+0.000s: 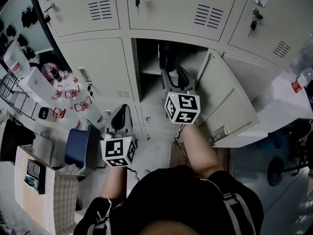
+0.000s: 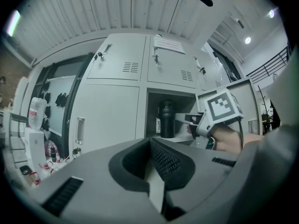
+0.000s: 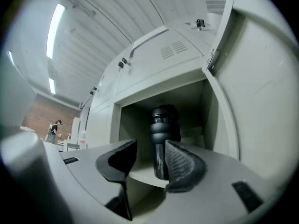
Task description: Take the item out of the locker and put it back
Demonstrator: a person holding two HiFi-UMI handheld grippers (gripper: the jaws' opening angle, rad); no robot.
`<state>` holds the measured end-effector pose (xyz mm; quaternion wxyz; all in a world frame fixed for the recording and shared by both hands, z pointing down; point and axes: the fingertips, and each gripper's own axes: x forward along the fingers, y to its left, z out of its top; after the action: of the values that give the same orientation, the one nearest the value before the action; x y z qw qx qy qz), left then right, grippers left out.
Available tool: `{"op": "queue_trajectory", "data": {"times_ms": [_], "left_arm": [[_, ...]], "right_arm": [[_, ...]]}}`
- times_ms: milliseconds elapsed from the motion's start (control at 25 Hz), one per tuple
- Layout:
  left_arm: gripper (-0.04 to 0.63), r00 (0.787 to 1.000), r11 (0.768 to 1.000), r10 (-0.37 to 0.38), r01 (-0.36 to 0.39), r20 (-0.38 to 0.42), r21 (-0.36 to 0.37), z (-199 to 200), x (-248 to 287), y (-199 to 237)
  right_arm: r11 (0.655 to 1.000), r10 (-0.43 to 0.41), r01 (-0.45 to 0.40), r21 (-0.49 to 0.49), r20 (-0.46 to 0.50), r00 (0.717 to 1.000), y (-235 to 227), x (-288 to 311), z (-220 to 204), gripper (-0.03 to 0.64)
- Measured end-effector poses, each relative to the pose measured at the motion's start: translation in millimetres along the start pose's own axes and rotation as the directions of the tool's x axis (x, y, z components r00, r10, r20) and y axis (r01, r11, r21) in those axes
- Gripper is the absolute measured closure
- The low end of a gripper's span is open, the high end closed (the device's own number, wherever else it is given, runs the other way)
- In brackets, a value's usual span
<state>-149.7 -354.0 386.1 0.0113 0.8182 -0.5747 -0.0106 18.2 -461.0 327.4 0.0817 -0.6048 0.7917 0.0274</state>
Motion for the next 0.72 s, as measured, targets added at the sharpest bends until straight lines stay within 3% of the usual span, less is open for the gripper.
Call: {"op": "queue_trajectory", "data": {"times_ms": [160,360,720], "left_arm": [[0.583,1.0,1.0,-0.017,0.017,0.007,0.006,0.0,3.8,-9.3],[0.583,0.999,0.999,-0.045,0.045,0.018,0.01,-6.7,8.0,-23.9],[0.583,0.997,0.997,-0.075,0.075,0.036,0.013,-17.3,13.9,-31.9]], "right_arm": [[0.999,0.001,-0.003,0.035,0.062,0.998,6.4,-38.1,11.2,0.601],[0.999,0.05,-0.049,-0.016,0.044,0.998,22.1,-67.2,-3.7,0.603],[0.997,0.064,-0.065,0.039,0.021,0.998,22.9,-77.1,-22.5,0.604]]}}
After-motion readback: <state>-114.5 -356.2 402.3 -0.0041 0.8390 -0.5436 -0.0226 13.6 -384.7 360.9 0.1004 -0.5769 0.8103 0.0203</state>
